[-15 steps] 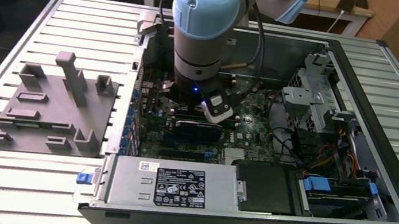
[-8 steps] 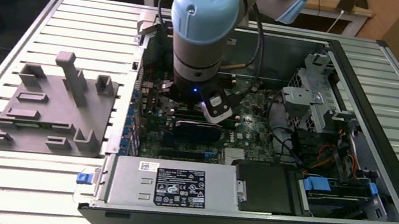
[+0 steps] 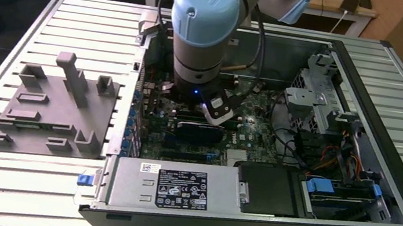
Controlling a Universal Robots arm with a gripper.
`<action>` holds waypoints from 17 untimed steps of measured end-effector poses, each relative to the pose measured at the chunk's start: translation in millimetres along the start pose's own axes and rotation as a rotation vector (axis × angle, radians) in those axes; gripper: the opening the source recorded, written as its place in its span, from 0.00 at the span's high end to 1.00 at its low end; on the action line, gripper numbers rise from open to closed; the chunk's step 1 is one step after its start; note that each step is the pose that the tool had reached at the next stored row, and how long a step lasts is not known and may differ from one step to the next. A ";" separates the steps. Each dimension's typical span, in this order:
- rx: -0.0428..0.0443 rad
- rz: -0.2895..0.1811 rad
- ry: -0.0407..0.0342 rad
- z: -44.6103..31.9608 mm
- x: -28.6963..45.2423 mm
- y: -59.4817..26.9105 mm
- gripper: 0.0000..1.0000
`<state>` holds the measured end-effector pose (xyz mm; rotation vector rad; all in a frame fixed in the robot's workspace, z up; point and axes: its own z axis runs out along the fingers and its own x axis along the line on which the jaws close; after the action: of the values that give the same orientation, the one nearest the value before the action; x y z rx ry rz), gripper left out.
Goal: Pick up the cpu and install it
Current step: 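Install the second cpu locking lever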
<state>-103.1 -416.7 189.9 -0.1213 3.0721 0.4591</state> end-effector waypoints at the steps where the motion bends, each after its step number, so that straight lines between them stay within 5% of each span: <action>1: 0.0000 -0.001 0.0004 0.2 0.2 0.0 0.89; 17: -0.0003 -0.009 0.0027 0.3 1.6 0.0 0.89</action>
<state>-104.7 -416.7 189.5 -0.1353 3.0729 0.4593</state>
